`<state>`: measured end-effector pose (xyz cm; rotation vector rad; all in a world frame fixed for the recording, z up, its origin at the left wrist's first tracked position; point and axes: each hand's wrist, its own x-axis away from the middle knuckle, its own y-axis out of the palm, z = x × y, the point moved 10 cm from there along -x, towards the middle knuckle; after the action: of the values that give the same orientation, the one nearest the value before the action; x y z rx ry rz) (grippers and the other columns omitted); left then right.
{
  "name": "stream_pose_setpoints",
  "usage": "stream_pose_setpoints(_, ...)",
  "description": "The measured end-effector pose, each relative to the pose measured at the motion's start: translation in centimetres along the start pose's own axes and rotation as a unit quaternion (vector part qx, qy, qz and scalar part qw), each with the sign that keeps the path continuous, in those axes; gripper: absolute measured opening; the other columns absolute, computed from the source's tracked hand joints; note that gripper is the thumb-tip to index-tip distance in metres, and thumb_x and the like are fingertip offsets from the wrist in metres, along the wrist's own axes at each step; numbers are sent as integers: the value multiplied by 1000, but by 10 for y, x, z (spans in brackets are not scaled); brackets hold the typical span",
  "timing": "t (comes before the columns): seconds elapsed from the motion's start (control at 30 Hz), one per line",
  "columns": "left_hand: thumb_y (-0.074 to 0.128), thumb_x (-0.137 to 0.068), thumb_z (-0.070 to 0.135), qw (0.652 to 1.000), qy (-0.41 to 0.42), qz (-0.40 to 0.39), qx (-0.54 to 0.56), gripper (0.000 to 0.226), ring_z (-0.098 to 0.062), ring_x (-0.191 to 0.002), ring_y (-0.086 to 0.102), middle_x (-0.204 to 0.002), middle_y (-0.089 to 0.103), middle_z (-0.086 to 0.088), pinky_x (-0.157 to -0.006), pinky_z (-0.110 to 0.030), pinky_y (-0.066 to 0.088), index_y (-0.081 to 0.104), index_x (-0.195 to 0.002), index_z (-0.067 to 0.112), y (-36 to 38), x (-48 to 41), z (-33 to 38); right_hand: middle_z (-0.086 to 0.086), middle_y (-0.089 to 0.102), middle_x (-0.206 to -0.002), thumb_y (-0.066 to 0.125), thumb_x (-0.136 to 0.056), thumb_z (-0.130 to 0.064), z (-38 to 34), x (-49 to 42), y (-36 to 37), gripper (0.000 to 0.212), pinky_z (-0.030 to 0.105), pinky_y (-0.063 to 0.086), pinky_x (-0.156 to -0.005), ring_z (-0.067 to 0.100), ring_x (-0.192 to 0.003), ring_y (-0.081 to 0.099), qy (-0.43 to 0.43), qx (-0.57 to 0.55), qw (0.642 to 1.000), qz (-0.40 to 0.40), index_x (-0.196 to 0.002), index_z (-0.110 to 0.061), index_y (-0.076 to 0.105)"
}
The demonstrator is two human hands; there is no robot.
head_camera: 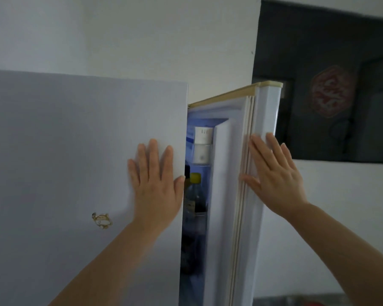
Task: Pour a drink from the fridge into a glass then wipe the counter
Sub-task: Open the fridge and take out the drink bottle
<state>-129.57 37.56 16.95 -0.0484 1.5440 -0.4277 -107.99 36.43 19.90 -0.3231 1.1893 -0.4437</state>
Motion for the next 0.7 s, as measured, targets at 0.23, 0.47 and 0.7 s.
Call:
stream_pose_setpoints(0.23, 33, -92, 43, 1000, 6, -26, 9, 60, -46, -139, 13, -151, 22, -28, -110, -59, 9, 28, -144, 12, 3, 3, 8, 7, 13, -157, 43, -86, -53, 59, 17, 8, 81, 47, 8, -115, 27, -143, 2, 102, -21, 993, -63, -147, -11, 11)
stream_pose_setpoints(0.47, 38, -91, 38, 987, 149, -7, 68, 55, -35, -140, 13, -151, 19, -15, -114, -52, 1, 30, -142, 16, -4, 20, 66, 13, 13, -157, 53, -90, -37, 56, 34, 28, 72, 46, 7, -117, 31, -145, 3, 200, -63, 973, -97, -147, -13, 16)
stream_pose_setpoints(0.7, 39, -89, 30, 969, 183, -113, 119, 47, -33, -138, 24, -147, 40, -16, -113, -50, 14, 44, -133, 13, 45, 52, 120, 15, 35, -149, 61, -86, -33, -11, 83, 124, 65, 48, 23, -113, 35, -141, 24, 118, -90, 967, -208, -142, -11, 34)
